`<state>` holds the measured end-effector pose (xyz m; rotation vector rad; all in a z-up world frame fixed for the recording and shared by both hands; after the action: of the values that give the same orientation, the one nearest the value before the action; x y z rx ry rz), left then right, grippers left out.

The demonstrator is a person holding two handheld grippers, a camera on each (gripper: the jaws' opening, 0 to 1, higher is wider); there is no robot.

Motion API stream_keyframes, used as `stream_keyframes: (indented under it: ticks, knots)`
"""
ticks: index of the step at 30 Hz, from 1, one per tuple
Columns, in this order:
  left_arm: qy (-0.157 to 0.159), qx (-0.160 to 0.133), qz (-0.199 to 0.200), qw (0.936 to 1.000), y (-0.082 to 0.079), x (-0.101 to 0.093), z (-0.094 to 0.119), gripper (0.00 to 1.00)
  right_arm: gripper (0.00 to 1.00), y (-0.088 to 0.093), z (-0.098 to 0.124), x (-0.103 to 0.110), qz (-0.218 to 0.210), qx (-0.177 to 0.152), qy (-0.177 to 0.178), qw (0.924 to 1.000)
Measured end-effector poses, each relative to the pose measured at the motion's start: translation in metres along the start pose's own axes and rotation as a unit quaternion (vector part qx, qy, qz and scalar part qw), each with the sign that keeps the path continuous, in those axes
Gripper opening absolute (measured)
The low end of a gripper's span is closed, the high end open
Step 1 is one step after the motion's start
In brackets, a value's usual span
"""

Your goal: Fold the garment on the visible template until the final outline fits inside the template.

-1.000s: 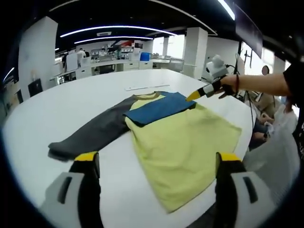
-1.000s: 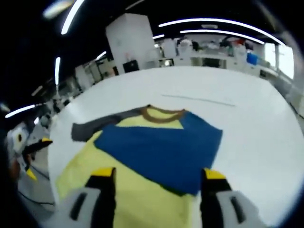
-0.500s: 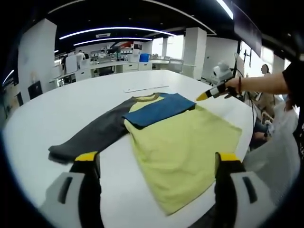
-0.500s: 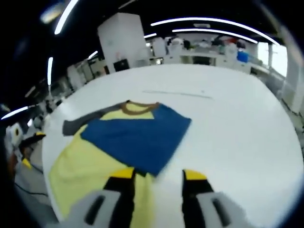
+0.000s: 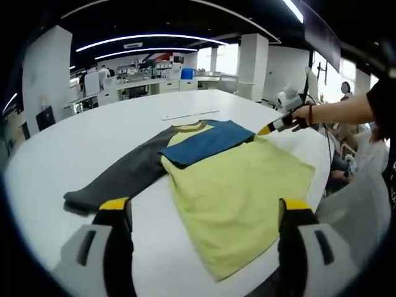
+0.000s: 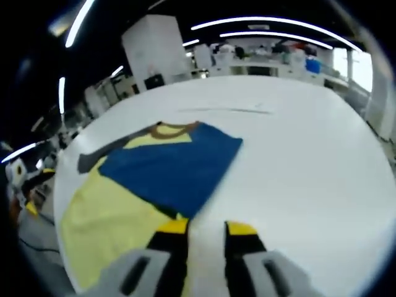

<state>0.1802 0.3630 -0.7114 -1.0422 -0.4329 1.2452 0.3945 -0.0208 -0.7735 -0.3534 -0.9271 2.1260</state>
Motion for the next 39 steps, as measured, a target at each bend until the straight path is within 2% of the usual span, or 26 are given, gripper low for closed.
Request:
stream_keyframes:
  ticks: [12, 15, 18, 27, 33, 35, 39]
  knots:
    - [-0.003, 0.007, -0.002, 1.0, 0.001, -0.001, 0.0, 0.94, 0.06, -0.002, -0.014, 0.008, -0.013, -0.008, -0.026, 0.9995]
    - [-0.006, 0.008, -0.003, 0.9999, 0.001, 0.0, 0.001, 0.94, 0.01, -0.003, -0.019, 0.013, -0.01, -0.012, -0.029, 0.9995]
    - [-0.009, 0.009, -0.003, 0.9999, 0.001, 0.001, 0.002, 0.93, 0.0, -0.004, -0.018, 0.016, 0.004, -0.013, -0.026, 0.9996]
    - [-0.012, 0.01, -0.003, 0.9999, 0.002, 0.002, 0.003, 0.93, 0.0, 0.0, -0.009, 0.006, 0.019, 0.01, 0.021, 0.9996]
    - [-0.013, 0.008, -0.002, 0.9999, 0.002, 0.002, 0.003, 0.93, 0.0, -0.003, -0.009, 0.005, 0.066, 0.031, 0.046, 0.9963]
    - [-0.013, 0.007, -0.001, 0.9999, 0.002, 0.003, 0.004, 0.93, 0.0, -0.002, -0.008, -0.003, 0.077, 0.038, 0.052, 0.9949]
    - [-0.019, 0.008, 0.0, 0.9998, 0.004, 0.005, 0.005, 0.93, 0.0, -0.002, -0.007, -0.008, 0.114, 0.06, 0.076, 0.9887]
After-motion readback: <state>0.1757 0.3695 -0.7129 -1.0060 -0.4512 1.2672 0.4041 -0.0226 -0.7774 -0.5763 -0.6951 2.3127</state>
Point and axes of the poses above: the point that each gripper's makers call its tool centre point, and the gripper's own axes: z roughly backward along the fingers, x roughly to its left, y roughly out of its underside, the point moved 9 cm from there along z, roughly backward along the fingers, and after that the axes turned 13 degrees about z, right-handed, at the moved point
